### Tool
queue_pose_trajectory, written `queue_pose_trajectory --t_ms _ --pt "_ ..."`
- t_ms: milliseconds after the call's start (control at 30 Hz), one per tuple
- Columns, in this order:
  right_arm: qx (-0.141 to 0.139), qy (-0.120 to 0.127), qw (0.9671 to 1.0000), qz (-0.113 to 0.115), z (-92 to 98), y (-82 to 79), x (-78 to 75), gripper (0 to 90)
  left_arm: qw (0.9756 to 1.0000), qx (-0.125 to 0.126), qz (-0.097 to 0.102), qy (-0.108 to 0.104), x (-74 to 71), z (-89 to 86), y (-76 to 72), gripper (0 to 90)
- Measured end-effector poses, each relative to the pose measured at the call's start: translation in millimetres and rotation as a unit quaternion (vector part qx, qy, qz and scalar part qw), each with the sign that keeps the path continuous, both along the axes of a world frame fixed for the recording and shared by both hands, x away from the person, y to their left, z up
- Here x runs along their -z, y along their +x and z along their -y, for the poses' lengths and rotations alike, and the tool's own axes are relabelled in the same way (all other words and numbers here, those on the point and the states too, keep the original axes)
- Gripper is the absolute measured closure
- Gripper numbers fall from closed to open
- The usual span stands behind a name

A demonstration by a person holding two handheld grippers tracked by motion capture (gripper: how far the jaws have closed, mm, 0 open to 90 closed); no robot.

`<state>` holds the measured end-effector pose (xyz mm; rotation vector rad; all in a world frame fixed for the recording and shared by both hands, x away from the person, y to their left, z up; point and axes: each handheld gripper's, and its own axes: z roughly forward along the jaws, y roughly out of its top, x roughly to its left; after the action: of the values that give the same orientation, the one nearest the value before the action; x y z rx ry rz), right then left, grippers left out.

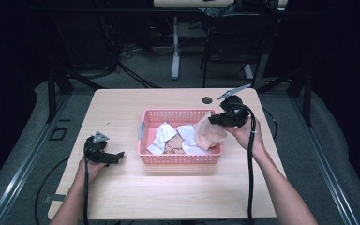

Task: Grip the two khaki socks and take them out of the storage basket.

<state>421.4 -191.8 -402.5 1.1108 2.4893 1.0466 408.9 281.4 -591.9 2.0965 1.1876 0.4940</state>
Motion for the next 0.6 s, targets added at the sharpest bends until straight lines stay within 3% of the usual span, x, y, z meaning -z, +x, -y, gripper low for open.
queue_pose_trajectory --t_ms 333,600 --pt "0.006 0.011 0.9996 0.027 8.1 -4.1 -31.9 86.4 1.0000 0.000 0.000 0.000 0.0 0.0 0.0 0.0" --pt "0.013 0.017 0.9989 0.041 20.0 -7.7 -44.8 86.4 1.0000 -0.001 0.000 -0.001 0.1 0.2 -0.1 0.0"
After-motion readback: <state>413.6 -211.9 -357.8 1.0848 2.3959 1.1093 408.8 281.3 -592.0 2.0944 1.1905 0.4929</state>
